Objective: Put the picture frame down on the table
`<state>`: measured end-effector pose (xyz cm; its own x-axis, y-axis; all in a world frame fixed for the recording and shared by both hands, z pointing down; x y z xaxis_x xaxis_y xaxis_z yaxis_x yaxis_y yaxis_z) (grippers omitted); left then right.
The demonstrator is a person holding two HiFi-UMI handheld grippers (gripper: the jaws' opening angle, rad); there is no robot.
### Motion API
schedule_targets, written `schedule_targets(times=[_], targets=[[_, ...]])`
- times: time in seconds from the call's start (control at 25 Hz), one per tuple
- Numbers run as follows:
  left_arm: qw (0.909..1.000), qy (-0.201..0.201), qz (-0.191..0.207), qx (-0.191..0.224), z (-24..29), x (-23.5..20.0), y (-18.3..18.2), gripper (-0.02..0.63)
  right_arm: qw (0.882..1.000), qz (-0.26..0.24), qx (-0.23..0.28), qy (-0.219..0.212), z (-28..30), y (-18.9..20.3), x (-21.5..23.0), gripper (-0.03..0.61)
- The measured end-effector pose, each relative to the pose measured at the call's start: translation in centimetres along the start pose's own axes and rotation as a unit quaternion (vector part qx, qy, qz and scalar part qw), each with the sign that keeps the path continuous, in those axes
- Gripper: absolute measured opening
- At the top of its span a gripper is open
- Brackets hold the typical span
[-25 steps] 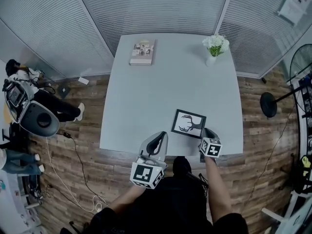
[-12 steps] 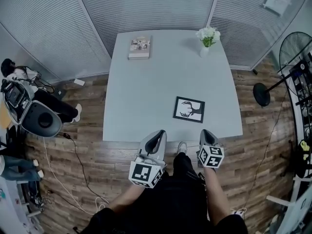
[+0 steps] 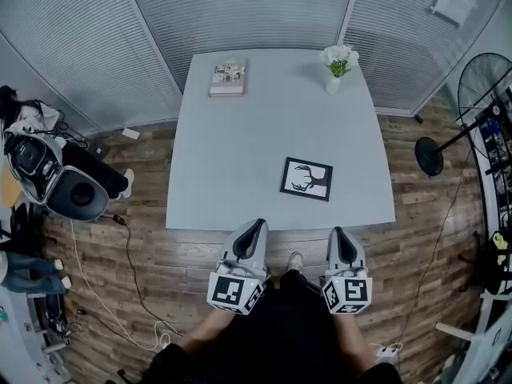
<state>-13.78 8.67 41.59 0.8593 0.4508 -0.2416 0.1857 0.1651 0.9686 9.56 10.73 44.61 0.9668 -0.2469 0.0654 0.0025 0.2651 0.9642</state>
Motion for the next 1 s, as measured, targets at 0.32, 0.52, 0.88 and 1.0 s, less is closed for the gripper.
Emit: schedule_targets(times=[0.32, 0.52, 0.88, 1.0], targets=[[0.9998, -0.015, 0.007, -0.011, 1.6, 1.4, 1.0, 0.023, 0.998, -0.022, 0.041, -0.042, -2.4, -3.1, -0.7, 0.018], [0.9997, -0.010, 0.013, -0.015, 2.6, 2.6, 1.5, 0.023, 0.998, -0.026, 0.042, -0.044, -2.2, -3.0, 0.5, 0.018], [0.9997, -0.008, 0.016, -0.015, 3.7, 3.0, 1.5, 0.023, 0.997, -0.031, 0.041, -0.053, -1.6, -2.9, 0.9, 0.018], [0.9997, -0.005, 0.016, -0.016, 3.8, 3.2, 1.7, 0.023, 0.997, -0.031, 0.037, -0.055, -1.5, -2.6, 0.9, 0.018]])
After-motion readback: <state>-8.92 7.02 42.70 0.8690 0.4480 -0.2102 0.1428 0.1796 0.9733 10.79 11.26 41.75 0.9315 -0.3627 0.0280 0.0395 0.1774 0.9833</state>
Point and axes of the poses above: the fingertips, and each gripper's own axes: z forward along the fingers, x to its right, y out of its underside, the point moved 7 cm from there along -z, backward along the fingers, and after that the axes turned 1 degree about -z, right-handed, at the moved point
